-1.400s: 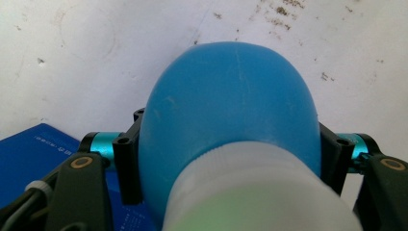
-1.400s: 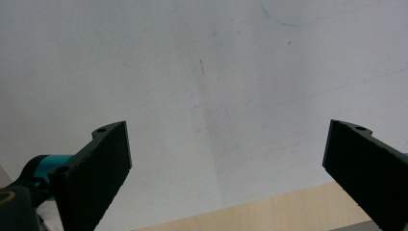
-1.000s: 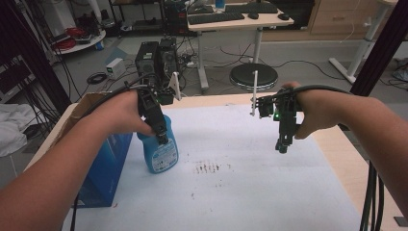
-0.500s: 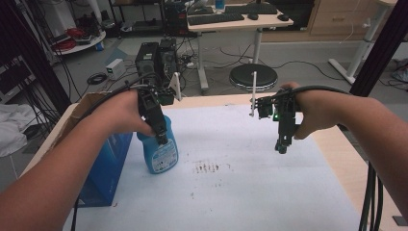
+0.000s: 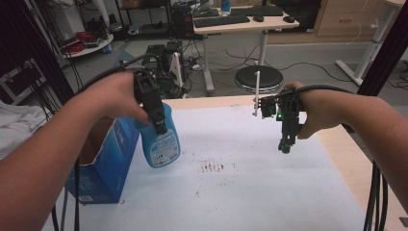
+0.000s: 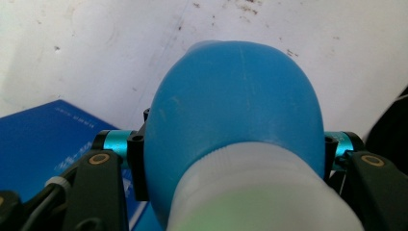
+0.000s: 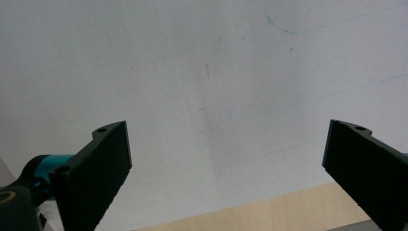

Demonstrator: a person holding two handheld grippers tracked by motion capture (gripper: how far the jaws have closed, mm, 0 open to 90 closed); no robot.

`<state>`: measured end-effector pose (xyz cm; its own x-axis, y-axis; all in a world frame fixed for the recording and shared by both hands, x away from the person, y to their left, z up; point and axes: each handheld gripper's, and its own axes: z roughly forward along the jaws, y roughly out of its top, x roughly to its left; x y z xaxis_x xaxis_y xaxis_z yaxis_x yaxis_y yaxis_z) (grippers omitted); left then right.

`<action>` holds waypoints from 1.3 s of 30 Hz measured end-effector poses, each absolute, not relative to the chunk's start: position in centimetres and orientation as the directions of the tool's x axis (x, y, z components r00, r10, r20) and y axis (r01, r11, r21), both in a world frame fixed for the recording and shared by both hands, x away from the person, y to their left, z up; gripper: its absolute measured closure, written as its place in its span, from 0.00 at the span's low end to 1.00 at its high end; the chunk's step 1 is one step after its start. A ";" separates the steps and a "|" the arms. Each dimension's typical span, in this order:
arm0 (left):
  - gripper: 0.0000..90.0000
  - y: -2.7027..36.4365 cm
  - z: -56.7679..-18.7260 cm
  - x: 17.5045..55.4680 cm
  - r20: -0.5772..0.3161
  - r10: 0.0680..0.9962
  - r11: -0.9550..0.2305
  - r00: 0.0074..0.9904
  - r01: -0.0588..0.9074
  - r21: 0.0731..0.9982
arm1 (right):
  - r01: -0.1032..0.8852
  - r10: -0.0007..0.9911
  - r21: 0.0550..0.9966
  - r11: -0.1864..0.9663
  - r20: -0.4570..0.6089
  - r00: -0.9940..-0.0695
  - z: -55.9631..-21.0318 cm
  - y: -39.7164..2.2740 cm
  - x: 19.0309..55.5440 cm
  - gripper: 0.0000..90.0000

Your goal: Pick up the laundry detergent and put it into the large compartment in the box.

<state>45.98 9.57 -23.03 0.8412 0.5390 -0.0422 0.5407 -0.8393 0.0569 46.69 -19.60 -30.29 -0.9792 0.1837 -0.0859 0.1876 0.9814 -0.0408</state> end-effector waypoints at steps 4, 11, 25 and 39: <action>0.43 10.2 -20.7 45.5 -0.050 0.558 -0.826 0.828 0.560 0.060 | 0.183 0.180 -0.035 0.982 -0.087 -0.980 -30.2 -19.4 46.5 0.02; 0.43 11.6 -16.9 45.1 -0.030 0.610 -0.789 0.792 0.610 0.072 | 0.169 0.166 -0.034 0.985 -0.090 -0.982 -30.1 -19.1 46.5 0.02; 0.43 15.7 -11.4 44.9 -0.060 0.756 -0.643 0.652 0.756 0.119 | 0.161 0.158 -0.033 0.986 -0.092 -0.983 -29.9 -19.0 46.4 0.02; 0.43 20.8 -9.4 43.7 -0.053 0.927 -0.366 0.371 0.926 0.088 | 0.147 0.143 -0.028 0.989 -0.094 -0.985 -30.0 -18.0 46.7 0.02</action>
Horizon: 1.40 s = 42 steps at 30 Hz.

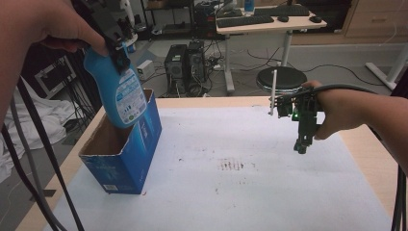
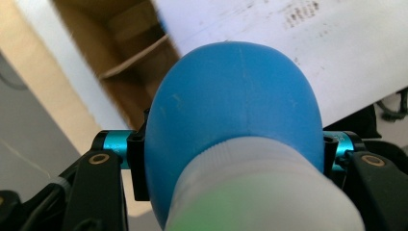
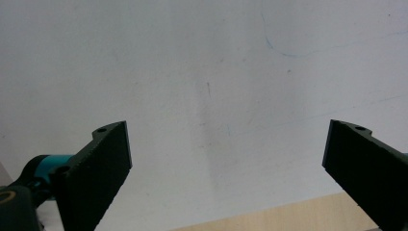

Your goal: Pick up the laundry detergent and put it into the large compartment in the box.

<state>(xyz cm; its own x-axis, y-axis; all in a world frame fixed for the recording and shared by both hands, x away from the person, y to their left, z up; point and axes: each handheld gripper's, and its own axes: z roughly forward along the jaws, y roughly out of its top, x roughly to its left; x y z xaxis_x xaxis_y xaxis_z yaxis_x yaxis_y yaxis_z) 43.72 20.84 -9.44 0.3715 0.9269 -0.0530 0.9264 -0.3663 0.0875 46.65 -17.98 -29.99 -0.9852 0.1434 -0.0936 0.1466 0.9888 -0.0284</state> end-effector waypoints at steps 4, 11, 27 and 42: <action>0.43 22.1 -9.5 43.4 -0.022 0.955 -0.292 0.295 0.952 0.087 | 0.140 0.137 -0.025 0.990 -0.092 -0.986 -30.0 -17.6 46.7 0.02; 0.43 23.9 -10.3 43.1 -0.025 0.970 -0.237 0.240 0.968 0.078 | 0.132 0.130 -0.024 0.991 -0.089 -0.988 -30.2 -17.1 46.7 0.02; 0.43 25.2 -14.7 44.0 -0.062 0.969 -0.236 0.238 0.971 0.042 | 0.141 0.138 -0.036 0.989 -0.090 -0.986 -30.2 -17.2 46.6 0.02; 0.43 25.5 -21.9 45.0 -0.081 0.912 -0.405 0.403 0.914 -0.010 | 0.138 0.134 -0.041 0.989 -0.091 -0.987 -30.4 -17.3 46.7 0.02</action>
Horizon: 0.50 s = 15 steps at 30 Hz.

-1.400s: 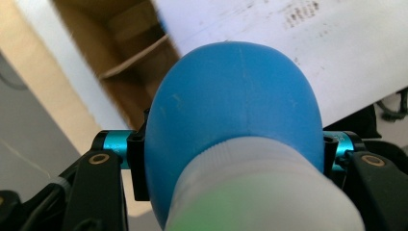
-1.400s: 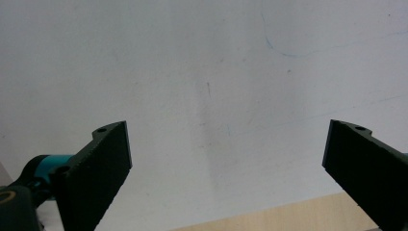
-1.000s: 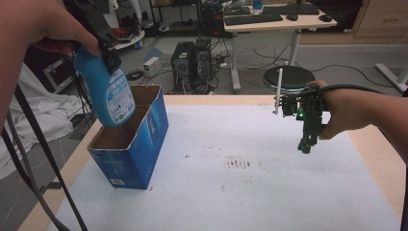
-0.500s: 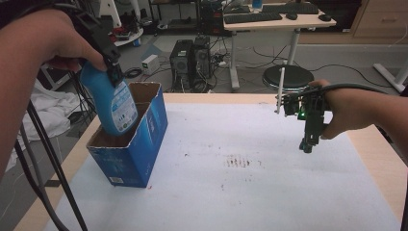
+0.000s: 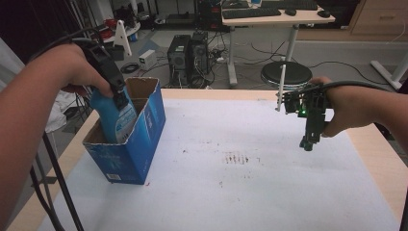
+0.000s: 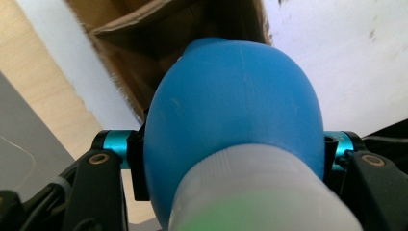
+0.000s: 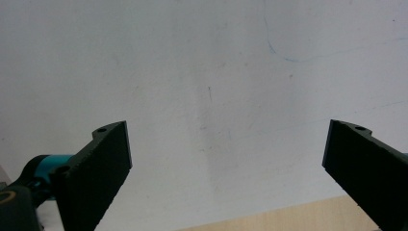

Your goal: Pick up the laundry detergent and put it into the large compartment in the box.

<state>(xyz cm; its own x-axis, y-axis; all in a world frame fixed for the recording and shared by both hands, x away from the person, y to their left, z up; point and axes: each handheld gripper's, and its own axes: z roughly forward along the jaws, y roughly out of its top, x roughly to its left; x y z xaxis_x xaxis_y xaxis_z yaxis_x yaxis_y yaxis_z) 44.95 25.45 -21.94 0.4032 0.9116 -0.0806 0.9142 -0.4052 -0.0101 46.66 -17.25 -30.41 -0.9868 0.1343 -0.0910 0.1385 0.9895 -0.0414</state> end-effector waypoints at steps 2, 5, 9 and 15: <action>0.43 25.4 -22.7 45.0 -0.090 0.901 -0.426 0.423 0.905 -0.010 | 0.138 0.134 -0.045 0.989 -0.091 -0.987 -30.4 -17.2 46.7 0.02; 0.43 25.3 -23.4 45.0 -0.099 0.885 -0.459 0.455 0.889 -0.015 | 0.131 0.126 -0.046 0.990 -0.090 -0.988 -30.5 -17.2 46.7 0.02; 0.43 25.0 -24.8 45.0 -0.091 0.849 -0.525 0.521 0.851 -0.021 | 0.135 0.130 -0.052 0.989 -0.093 -0.987 -30.6 -17.2 46.7 0.02; 0.43 24.9 -26.1 44.8 -0.063 0.799 -0.600 0.598 0.800 -0.017 | 0.137 0.131 -0.063 0.989 -0.092 -0.987 -30.8 -17.0 46.7 0.02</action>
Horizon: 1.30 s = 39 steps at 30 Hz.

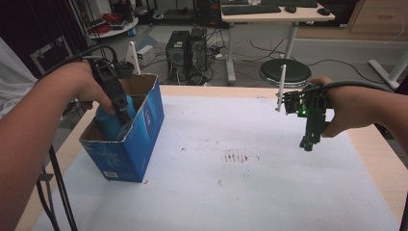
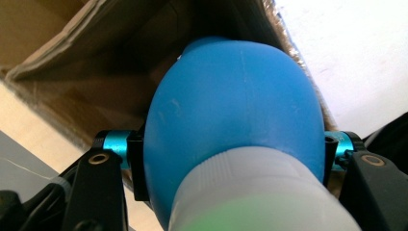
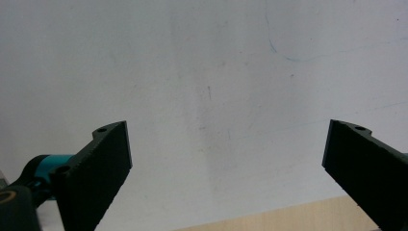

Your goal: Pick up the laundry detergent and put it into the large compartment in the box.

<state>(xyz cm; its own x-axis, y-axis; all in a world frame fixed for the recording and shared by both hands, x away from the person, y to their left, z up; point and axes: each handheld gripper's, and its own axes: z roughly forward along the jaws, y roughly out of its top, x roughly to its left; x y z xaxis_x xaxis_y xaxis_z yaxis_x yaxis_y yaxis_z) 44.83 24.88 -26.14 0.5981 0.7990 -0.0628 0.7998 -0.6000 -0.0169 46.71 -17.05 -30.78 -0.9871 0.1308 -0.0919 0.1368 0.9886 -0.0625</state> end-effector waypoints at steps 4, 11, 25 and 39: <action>0.43 24.9 -26.8 44.7 -0.048 0.774 -0.632 0.631 0.775 -0.009 | 0.134 0.128 -0.066 0.989 -0.091 -0.988 -30.9 -16.9 46.8 0.02; 0.43 24.9 -28.1 44.5 -0.056 0.718 -0.695 0.693 0.719 -0.013 | 0.126 0.120 -0.070 0.990 -0.088 -0.989 -30.9 -16.7 46.8 0.02; 0.43 24.9 -29.3 44.6 -0.060 0.701 -0.713 0.711 0.701 -0.019 | 0.136 0.130 -0.060 0.989 -0.091 -0.987 -30.6 -16.7 46.6 0.02; 0.38 25.0 -29.1 44.7 -0.081 0.704 -0.708 0.706 0.706 -0.005 | 0.135 0.129 -0.051 0.990 -0.097 -0.987 -30.3 -17.0 46.4 0.02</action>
<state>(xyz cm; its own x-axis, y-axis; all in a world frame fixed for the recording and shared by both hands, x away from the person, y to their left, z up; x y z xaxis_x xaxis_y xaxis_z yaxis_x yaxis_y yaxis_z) 44.69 24.98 -29.08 0.7055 0.7040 -0.0811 0.7060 -0.7082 -0.0049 46.45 -17.00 -30.31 -0.9869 0.1292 -0.0966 0.1346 0.9896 -0.0514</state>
